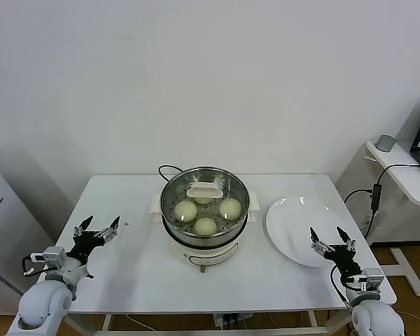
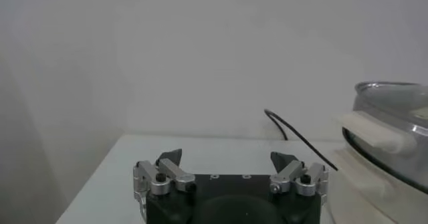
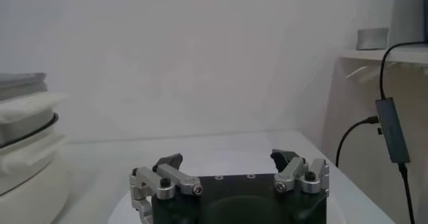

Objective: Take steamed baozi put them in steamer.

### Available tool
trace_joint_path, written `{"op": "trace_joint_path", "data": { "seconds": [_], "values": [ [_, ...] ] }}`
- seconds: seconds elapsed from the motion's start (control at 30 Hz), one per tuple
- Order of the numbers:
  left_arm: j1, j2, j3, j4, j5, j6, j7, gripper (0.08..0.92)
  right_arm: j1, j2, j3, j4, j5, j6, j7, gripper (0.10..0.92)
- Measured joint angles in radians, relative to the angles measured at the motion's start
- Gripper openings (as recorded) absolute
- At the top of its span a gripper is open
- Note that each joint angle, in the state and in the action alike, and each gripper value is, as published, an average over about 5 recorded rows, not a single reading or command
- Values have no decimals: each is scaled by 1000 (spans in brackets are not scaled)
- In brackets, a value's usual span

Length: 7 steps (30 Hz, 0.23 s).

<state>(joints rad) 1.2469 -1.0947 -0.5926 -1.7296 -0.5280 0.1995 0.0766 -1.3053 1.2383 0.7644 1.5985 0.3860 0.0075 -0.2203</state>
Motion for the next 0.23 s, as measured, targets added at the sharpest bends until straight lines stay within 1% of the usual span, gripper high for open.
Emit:
{"op": "trace_joint_path", "data": {
  "seconds": [0.23],
  "values": [
    [7,-3,-5,-8,-2,3,-2,823,-2,2,1,1,1,4,-5,823]
  ]
}}
